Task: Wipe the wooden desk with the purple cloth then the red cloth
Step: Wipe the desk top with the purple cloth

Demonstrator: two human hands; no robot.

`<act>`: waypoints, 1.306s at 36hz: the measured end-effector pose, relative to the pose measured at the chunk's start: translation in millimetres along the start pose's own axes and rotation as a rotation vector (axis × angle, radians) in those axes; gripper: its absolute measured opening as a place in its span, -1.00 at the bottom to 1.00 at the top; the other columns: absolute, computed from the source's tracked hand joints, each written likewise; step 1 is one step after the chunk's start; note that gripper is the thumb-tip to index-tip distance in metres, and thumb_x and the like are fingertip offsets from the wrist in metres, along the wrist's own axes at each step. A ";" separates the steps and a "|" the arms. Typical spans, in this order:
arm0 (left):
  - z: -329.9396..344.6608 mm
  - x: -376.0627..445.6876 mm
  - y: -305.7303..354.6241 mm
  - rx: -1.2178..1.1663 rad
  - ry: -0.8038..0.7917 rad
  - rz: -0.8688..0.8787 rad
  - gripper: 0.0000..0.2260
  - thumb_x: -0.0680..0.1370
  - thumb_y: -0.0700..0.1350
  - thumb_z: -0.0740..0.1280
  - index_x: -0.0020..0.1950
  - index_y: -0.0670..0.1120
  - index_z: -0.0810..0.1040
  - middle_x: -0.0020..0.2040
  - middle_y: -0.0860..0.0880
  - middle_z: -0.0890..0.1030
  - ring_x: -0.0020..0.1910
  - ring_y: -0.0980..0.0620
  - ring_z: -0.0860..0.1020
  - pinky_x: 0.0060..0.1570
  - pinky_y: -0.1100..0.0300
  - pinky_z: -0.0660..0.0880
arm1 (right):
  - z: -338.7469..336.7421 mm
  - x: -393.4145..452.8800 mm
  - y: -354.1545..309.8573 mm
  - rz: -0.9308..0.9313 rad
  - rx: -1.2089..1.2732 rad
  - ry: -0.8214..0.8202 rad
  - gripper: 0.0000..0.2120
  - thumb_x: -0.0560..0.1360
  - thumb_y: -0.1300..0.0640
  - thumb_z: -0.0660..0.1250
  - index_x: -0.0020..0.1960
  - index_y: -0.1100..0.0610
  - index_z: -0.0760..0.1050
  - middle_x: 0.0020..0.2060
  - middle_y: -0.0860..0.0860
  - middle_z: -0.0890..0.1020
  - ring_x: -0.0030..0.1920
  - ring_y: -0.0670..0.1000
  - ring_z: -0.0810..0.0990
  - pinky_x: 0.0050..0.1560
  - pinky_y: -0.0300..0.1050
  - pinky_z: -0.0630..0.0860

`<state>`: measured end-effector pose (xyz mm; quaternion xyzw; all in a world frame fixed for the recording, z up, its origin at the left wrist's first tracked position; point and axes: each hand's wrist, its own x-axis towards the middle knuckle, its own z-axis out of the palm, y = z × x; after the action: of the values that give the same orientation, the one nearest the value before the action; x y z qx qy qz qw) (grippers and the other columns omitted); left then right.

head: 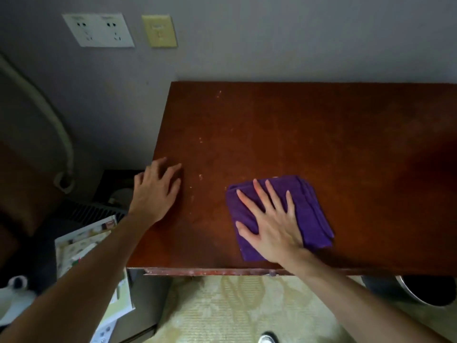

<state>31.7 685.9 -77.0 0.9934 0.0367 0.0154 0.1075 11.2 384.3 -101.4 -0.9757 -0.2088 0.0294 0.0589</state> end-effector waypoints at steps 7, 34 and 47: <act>18.7 11.2 -15.9 -0.046 0.014 0.021 -0.55 0.66 0.13 -0.02 0.52 0.06 0.30 0.47 -0.07 0.31 0.42 -0.10 0.32 0.38 -0.08 0.25 | -12.3 186.2 -3.2 0.033 0.076 0.013 -0.33 0.58 -0.42 -0.02 0.63 -0.26 -0.02 0.67 0.00 -0.03 0.65 0.11 -0.13 0.57 0.36 -0.18; 34.1 16.4 -27.3 -0.124 0.151 0.057 -0.63 0.66 0.00 0.05 0.43 0.01 0.42 0.37 -0.10 0.38 0.32 -0.12 0.40 0.29 -0.09 0.32 | 1.5 166.1 -34.0 -0.154 0.023 -0.008 -0.33 0.55 -0.35 -0.11 0.64 -0.25 -0.04 0.67 -0.02 -0.03 0.66 0.08 -0.10 0.56 0.37 -0.16; 24.8 -21.8 -33.6 -0.160 0.172 -0.019 -0.64 0.65 -0.04 0.08 0.43 0.00 0.41 0.40 -0.07 0.37 0.32 -0.10 0.36 0.28 -0.12 0.29 | 18.6 0.4 -123.4 -0.140 0.022 0.031 -0.34 0.56 -0.31 0.07 0.62 -0.20 0.11 0.66 0.02 0.07 0.65 0.12 -0.01 0.55 0.39 -0.02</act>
<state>8.6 711.7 -108.9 0.9762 0.0540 0.1026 0.1830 -39.7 498.1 -104.2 -0.9584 -0.2752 0.0124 0.0748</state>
